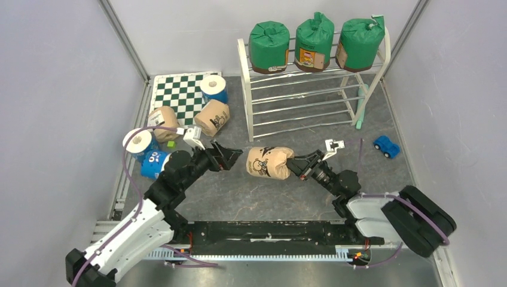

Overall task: Place and organize the paper towels onto the shelf
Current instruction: Pick up the paper towel from the center of the board.

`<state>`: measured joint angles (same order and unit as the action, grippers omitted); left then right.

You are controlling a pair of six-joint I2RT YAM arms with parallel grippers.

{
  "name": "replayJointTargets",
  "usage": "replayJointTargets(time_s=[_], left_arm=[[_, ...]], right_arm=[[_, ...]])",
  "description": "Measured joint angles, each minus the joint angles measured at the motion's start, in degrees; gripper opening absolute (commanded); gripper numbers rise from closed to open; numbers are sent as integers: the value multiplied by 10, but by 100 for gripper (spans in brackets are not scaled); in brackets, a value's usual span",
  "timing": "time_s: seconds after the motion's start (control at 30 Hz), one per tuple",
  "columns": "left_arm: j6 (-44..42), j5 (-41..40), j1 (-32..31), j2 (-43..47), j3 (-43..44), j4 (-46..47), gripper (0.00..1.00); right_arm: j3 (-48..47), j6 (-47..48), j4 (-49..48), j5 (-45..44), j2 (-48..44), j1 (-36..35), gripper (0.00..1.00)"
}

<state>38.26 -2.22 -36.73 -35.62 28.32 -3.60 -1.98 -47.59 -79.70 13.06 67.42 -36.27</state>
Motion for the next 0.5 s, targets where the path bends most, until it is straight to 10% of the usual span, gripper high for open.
replayJointTargets(time_s=[0.5], left_arm=[[131, 223, 26, -46, -55, 287, 100]], right_arm=[[-22, -73, -35, 63, 27, 24, 0]])
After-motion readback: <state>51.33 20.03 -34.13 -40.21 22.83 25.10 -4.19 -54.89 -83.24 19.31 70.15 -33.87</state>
